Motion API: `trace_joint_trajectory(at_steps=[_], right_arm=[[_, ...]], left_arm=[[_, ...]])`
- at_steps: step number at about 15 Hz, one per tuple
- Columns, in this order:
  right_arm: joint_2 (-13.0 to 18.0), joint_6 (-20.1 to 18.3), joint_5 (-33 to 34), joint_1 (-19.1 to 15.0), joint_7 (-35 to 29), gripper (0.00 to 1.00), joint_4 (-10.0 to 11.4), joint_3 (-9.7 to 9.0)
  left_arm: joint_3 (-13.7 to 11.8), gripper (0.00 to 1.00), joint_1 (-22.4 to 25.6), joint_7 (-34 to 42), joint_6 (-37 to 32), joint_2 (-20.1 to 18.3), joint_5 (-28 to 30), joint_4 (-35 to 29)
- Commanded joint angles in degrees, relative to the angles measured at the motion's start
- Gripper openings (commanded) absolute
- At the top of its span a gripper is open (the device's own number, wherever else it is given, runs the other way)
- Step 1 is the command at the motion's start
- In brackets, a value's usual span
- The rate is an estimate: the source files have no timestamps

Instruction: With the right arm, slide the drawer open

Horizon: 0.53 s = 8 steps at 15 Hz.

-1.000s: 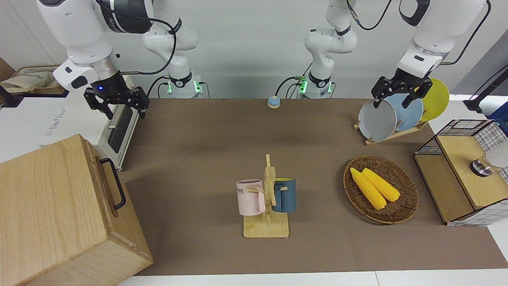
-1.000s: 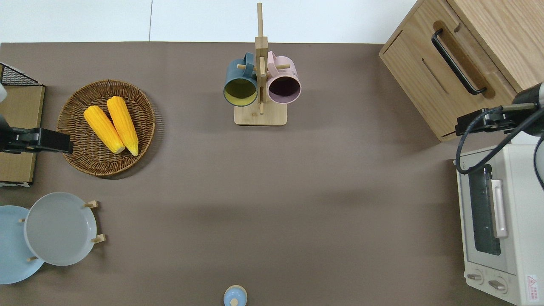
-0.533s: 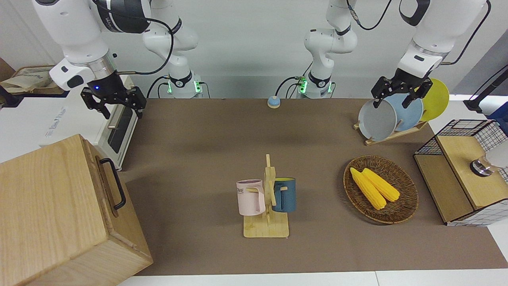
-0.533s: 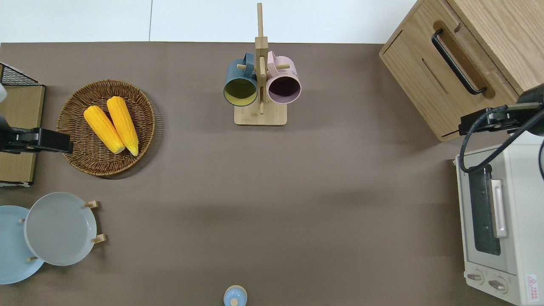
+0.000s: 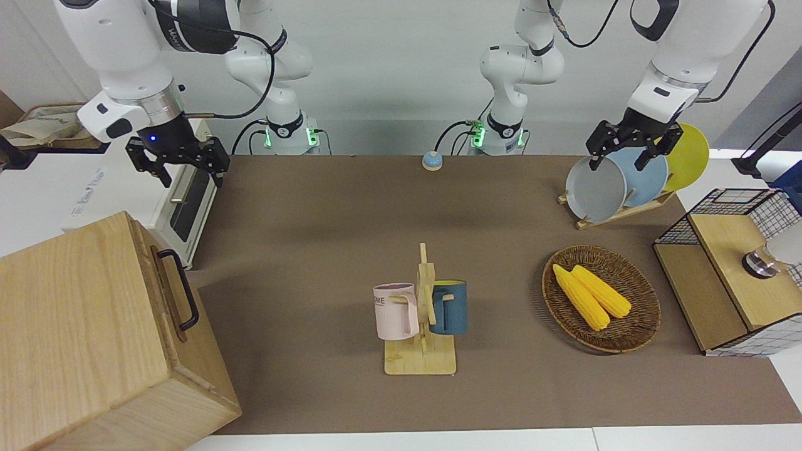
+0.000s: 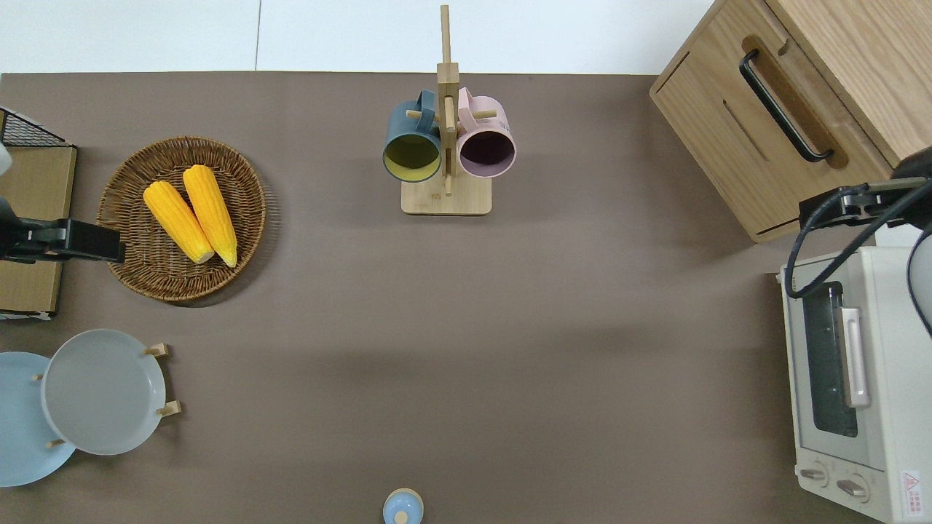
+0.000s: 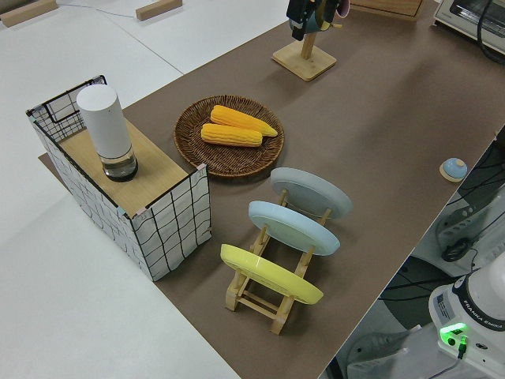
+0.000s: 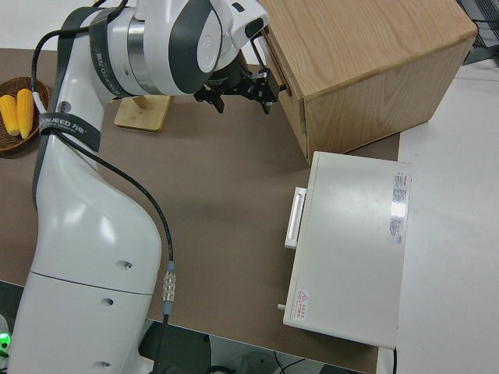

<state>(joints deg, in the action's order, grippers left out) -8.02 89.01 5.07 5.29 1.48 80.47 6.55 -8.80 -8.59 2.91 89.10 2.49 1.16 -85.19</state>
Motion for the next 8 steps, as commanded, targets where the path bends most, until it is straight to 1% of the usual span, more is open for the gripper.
trace_joint_trajectory(at_steps=[1,3,5,8], right_arm=[[-0.3,-1.0,5.7,1.5,0.3,0.990,-0.8,-0.48],[-0.3,-1.0,10.7,4.1,0.4,0.990,-0.9,-0.40],[-0.4,-0.9,14.9,6.0,0.4,0.990,-0.8,-0.40],[-1.6,-0.5,20.6,8.3,0.4,0.990,-0.8,-0.40]], left_arm=[[-1.0,1.00,-1.0,0.4,0.0,0.8,-0.7,1.2],[-1.0,1.00,-1.0,0.4,0.0,0.8,-0.7,1.2],[-1.0,1.00,-1.0,0.4,0.0,0.8,-0.7,1.2],[-1.0,1.00,-1.0,0.4,0.0,0.8,-0.7,1.2]])
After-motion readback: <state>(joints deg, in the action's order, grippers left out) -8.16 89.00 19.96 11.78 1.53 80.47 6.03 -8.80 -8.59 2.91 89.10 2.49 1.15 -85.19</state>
